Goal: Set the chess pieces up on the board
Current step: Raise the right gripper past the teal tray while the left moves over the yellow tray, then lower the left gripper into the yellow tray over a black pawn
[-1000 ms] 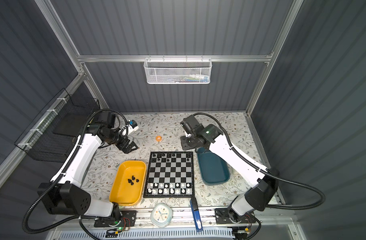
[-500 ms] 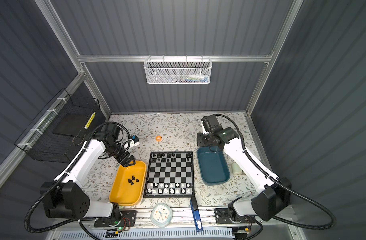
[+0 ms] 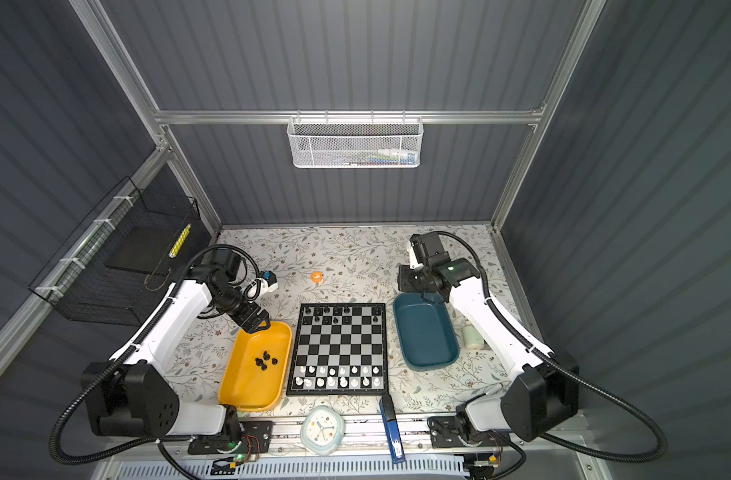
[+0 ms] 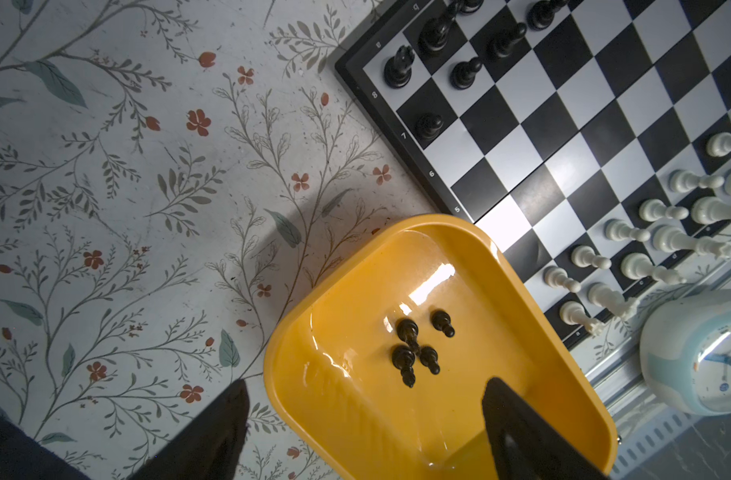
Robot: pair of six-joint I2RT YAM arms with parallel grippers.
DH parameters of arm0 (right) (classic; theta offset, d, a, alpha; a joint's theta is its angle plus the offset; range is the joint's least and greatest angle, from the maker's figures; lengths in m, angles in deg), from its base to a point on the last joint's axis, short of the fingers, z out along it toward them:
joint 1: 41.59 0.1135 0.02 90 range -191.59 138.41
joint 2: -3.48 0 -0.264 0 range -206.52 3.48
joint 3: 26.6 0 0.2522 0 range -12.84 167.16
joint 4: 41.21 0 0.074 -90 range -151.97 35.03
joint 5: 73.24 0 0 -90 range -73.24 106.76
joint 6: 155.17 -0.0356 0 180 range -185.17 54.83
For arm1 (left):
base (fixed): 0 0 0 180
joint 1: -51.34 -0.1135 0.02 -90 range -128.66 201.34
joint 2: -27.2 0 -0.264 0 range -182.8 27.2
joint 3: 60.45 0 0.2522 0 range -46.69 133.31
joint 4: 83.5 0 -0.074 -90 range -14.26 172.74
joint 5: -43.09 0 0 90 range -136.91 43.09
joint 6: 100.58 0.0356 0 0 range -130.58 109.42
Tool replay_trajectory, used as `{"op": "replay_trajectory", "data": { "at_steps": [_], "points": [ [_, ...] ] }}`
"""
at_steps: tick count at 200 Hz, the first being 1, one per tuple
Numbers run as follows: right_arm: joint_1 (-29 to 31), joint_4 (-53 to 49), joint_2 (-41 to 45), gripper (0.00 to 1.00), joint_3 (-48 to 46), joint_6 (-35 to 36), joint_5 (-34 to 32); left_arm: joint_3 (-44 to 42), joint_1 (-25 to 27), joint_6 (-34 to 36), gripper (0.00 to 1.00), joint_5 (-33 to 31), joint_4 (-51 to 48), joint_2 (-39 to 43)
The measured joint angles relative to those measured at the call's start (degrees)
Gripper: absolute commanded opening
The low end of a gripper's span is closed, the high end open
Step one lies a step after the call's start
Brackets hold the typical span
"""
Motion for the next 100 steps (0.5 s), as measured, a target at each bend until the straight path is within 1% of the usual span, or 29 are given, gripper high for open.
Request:
{"op": "replay_trajectory", "data": {
  "at_steps": [55,100],
  "points": [
    [-0.37,0.0,-0.13,0.31,0.07,0.09,0.26,-1.79,0.0,0.66,0.85,0.13,0.57,-0.63],
    [-0.39,0.0,-1.46,0.3,0.07,0.02,1.14,-3.48,0.0,1.36,0.76,0.09,1.29,-0.76]
  ]
}}
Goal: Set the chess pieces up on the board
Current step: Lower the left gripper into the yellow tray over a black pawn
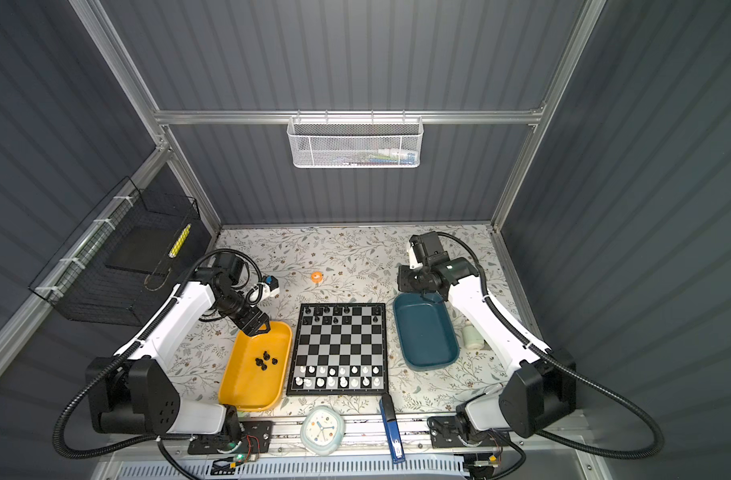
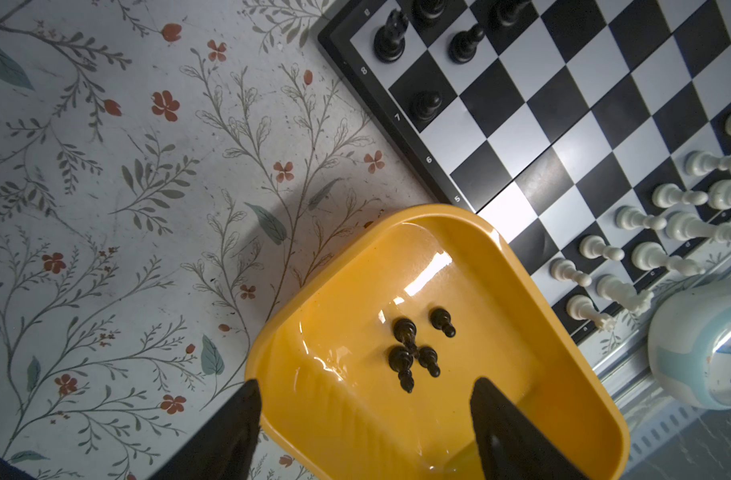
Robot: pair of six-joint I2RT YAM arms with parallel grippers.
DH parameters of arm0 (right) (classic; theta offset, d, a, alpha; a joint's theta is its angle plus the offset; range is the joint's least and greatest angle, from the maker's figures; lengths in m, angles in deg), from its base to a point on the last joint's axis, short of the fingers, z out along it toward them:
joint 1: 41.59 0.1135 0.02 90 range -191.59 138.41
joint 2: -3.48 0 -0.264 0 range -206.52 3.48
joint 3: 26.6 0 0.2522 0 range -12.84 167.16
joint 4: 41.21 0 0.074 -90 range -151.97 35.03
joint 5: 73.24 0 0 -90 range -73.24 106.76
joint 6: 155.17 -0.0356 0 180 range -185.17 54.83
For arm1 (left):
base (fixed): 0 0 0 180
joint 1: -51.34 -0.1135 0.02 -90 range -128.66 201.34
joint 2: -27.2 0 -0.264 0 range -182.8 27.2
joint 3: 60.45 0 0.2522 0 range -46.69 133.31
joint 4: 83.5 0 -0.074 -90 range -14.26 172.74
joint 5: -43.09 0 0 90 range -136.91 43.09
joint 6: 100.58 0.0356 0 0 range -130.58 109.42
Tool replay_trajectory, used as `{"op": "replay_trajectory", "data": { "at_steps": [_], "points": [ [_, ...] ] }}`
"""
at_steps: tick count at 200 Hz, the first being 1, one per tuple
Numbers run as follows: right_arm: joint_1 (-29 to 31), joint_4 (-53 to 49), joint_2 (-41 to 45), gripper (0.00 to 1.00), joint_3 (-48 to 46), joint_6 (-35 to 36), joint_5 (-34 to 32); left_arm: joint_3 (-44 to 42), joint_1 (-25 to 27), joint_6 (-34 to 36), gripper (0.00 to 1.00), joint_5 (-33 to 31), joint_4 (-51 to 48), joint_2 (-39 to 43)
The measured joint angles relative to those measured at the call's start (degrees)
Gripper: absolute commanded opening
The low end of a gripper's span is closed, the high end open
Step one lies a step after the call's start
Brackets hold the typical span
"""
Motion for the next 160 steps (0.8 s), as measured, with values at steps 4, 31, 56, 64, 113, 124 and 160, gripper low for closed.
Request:
{"op": "replay_trajectory", "data": {
  "at_steps": [4,31,56,64,113,124,160],
  "points": [
    [0.0,-0.02,-0.13,0.3,0.02,0.0,0.0,-0.46,0.0,0.09,0.75,-0.04,0.17,0.0],
    [0.0,-0.07,-1.03,0.3,0.07,0.0,0.09,-4.28,0.0,0.63,0.68,-0.59,1.22,-0.24],
    [0.0,-0.04,-1.11,0.3,0.07,-0.07,0.17,-6.88,0.0,0.63,0.65,-0.68,2.21,-0.52],
    [0.0,-0.04,-1.14,0.3,0.07,-0.04,0.17,-7.41,0.0,0.61,0.65,-0.79,2.4,-0.59],
    [0.0,-0.02,-1.68,0.29,0.07,-0.04,0.31,-9.53,0.0,0.59,0.6,-1.07,4.35,-0.76],
    [0.0,-0.04,-1.88,0.29,0.07,-0.04,0.42,-10.27,0.0,0.59,0.6,-1.16,4.48,-0.85],
    [-0.02,-0.02,-1.95,0.29,0.04,-0.04,0.72,-11.74,0.0,0.33,0.58,-1.22,5.81,-0.92]
  ]
}}
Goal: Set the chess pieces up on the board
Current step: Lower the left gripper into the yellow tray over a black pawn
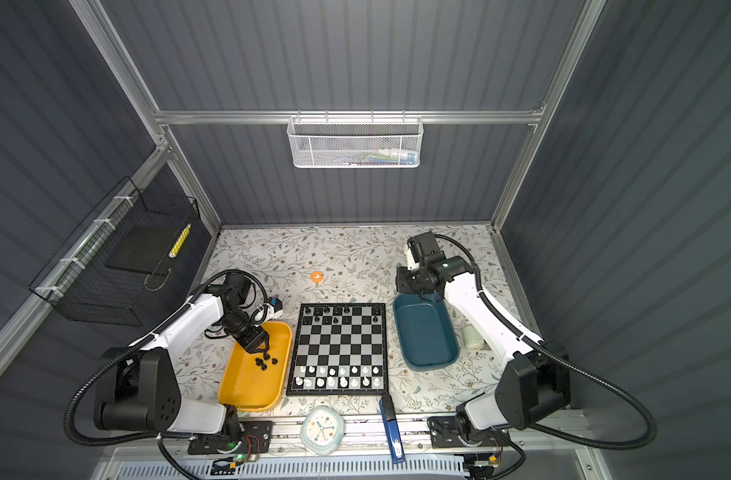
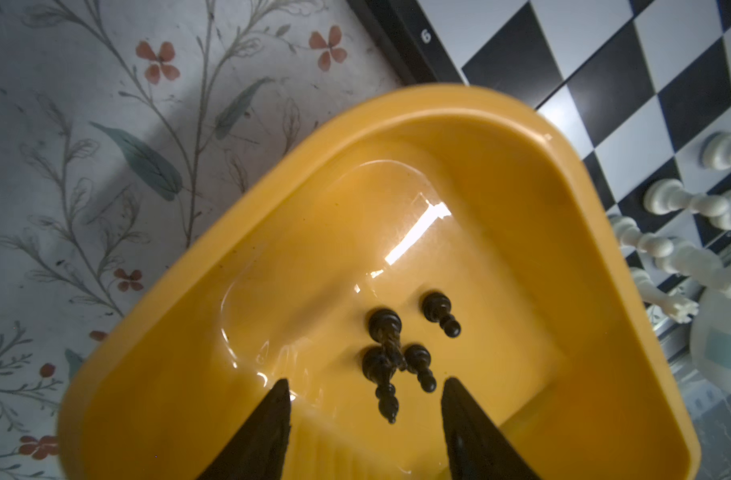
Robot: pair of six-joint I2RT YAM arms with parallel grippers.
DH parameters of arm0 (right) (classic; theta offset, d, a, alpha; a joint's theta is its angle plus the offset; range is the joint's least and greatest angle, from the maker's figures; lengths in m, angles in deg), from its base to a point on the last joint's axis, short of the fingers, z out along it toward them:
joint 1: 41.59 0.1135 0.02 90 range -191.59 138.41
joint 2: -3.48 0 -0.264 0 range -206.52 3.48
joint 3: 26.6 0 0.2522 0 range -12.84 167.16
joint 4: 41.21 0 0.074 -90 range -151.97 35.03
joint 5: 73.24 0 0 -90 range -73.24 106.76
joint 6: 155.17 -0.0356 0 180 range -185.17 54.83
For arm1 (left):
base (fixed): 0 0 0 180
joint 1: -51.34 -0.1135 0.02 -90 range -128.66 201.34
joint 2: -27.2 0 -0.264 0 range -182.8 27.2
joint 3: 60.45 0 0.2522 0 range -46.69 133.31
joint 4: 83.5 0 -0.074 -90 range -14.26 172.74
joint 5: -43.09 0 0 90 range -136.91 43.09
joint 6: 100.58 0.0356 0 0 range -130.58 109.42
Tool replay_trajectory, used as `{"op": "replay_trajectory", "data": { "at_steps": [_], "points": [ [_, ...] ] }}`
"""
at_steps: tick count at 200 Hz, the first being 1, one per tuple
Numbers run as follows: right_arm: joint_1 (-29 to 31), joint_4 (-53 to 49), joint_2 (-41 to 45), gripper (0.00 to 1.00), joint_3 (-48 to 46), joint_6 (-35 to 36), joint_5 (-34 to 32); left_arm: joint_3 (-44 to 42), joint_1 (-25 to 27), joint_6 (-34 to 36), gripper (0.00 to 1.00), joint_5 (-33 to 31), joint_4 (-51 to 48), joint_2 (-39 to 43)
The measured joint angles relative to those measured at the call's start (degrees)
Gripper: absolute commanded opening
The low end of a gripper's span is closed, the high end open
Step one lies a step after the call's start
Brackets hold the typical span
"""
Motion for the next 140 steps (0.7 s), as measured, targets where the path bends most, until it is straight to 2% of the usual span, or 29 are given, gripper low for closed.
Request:
{"op": "replay_trajectory", "data": {
  "at_steps": [23,140],
  "points": [
    [0.0,0.02,-0.02,0.29,0.0,0.0,0.35,-0.46,0.0,-0.57,0.54,0.02,0.98,-0.22],
    [0.0,0.48,-0.02,0.29,-1.6,-0.02,1.18,-2.43,2.29,-2.19,0.49,-0.92,3.04,-2.34]
  ]
}}
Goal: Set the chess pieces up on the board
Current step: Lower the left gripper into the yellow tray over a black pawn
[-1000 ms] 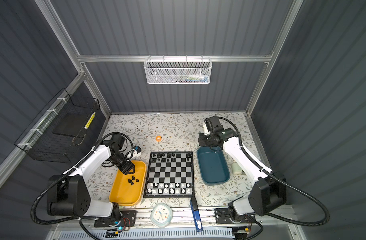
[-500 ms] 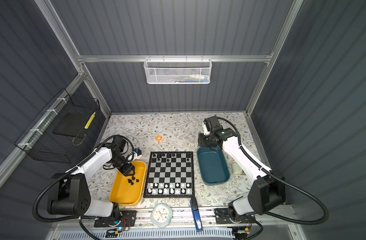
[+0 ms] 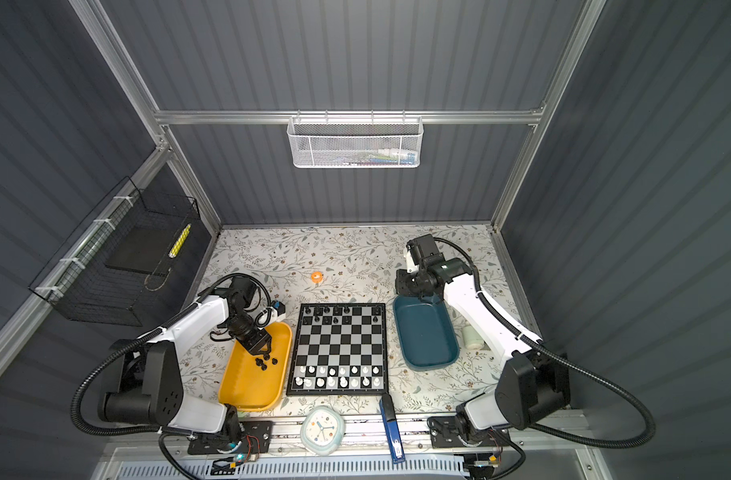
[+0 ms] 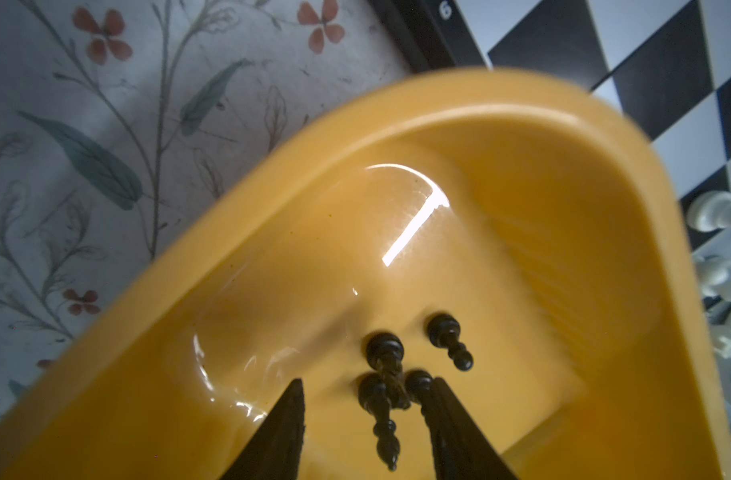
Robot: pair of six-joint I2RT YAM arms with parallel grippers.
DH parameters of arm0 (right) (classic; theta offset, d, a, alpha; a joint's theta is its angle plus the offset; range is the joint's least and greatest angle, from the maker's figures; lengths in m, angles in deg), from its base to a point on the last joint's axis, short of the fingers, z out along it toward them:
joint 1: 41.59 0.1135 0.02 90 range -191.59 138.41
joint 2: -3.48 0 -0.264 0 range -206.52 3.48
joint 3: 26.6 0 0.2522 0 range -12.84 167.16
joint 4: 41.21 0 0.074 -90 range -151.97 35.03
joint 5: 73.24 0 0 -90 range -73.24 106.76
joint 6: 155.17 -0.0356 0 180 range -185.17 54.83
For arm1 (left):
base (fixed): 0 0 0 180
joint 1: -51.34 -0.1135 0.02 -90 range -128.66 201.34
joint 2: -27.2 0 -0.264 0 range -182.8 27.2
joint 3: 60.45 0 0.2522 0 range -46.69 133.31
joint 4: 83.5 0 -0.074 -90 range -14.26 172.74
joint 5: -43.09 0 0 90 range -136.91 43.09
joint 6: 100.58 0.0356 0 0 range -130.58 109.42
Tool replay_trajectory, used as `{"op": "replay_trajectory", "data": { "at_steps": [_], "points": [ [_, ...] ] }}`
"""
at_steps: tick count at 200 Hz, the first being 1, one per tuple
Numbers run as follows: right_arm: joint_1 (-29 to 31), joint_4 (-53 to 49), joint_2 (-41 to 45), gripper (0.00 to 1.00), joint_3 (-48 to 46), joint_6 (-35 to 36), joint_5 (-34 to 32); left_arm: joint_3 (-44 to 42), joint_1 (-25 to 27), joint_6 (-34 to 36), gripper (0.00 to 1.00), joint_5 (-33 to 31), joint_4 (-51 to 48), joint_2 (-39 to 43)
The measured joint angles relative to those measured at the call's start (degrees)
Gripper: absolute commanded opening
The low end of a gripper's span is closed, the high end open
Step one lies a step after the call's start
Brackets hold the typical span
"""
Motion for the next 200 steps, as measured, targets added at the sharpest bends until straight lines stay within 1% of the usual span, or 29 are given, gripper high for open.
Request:
{"op": "replay_trajectory", "data": {
  "at_steps": [29,46,62,139,200],
  "points": [
    [0.0,0.07,0.0,0.29,-0.46,0.0,0.22,-0.48,0.57,-0.24,0.48,-0.87,0.17,-0.13],
    [0.0,0.35,0.0,0.29,-0.7,0.0,0.42,-0.83,0.81,-0.48,0.46,-1.4,0.35,-0.13],
    [0.0,0.55,-0.02,0.29,-0.81,0.02,0.48,-0.87,1.07,-0.74,0.41,-1.95,0.5,-0.22],
    [0.0,1.29,-0.07,0.29,-1.31,0.02,0.87,-0.87,2.29,-1.49,0.42,-2.97,0.85,-0.57],
    [0.0,1.68,-0.09,0.29,-1.68,0.07,0.87,-1.77,3.04,-2.14,0.36,-4.07,1.01,-0.74]
  ]
}}
